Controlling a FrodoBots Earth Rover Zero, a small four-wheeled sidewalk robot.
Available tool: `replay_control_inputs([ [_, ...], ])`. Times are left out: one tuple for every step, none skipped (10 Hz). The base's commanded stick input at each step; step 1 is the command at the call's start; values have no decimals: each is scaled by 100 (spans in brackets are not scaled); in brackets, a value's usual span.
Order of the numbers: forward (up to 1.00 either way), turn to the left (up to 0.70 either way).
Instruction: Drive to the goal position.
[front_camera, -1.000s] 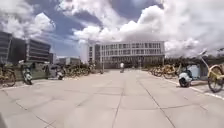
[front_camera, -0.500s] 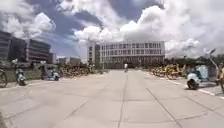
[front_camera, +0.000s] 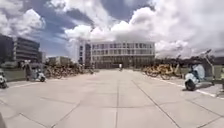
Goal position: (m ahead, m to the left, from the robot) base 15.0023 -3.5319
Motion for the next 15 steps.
replay_control_inputs([
  [70, -6],
  [70, 0],
  [70, 3],
  [70, 3],
  [70, 3],
  [70, 3],
  [70, 3],
  [70, 3],
  [70, 3],
  [70, 3],
  [70, 3],
  [70, 3],
  [70, 3],
  [70, 3],
  [70, 3],
])
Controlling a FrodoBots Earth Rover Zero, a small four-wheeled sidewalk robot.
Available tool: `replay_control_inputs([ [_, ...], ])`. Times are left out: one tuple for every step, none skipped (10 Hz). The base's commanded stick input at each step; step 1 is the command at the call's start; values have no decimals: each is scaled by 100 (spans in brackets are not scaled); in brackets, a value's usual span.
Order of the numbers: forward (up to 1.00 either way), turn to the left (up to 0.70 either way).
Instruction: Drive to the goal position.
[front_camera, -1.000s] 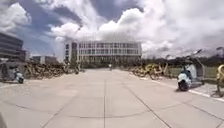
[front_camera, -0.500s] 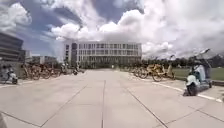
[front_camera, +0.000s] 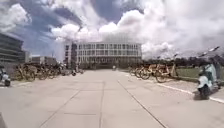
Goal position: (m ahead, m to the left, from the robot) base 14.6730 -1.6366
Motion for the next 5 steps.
replay_control_inputs([
  [70, 3],
  [70, 3],
  [70, 3],
  [70, 3],
  [70, 3],
])
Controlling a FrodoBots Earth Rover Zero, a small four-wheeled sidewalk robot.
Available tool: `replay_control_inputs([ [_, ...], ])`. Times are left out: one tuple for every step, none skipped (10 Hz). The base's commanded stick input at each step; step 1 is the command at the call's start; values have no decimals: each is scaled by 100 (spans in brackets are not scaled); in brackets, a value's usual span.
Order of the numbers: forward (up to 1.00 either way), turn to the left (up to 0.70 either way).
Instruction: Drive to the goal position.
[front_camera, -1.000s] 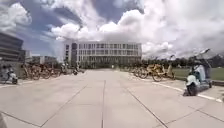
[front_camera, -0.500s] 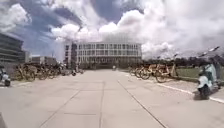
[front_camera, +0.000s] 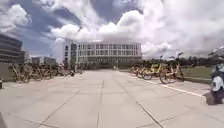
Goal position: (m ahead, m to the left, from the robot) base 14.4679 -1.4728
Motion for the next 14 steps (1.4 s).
replay_control_inputs([
  [70, 3],
  [70, 3],
  [70, 3],
  [70, 3],
  [70, 3],
  [70, 3],
  [70, 3],
  [70, 3],
  [70, 3],
  [70, 3],
  [70, 3],
  [70, 3],
  [70, 3],
  [70, 3],
])
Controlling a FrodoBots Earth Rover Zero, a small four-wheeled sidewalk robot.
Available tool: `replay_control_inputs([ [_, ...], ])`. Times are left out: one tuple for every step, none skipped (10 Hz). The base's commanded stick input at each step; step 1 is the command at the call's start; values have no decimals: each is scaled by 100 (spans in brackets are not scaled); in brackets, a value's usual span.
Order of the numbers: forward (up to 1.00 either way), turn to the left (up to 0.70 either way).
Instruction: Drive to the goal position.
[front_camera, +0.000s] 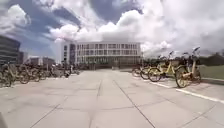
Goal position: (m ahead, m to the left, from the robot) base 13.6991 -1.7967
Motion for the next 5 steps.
replay_control_inputs([
  [70, 3],
  [70, 3],
  [70, 3],
  [70, 3],
  [70, 3],
])
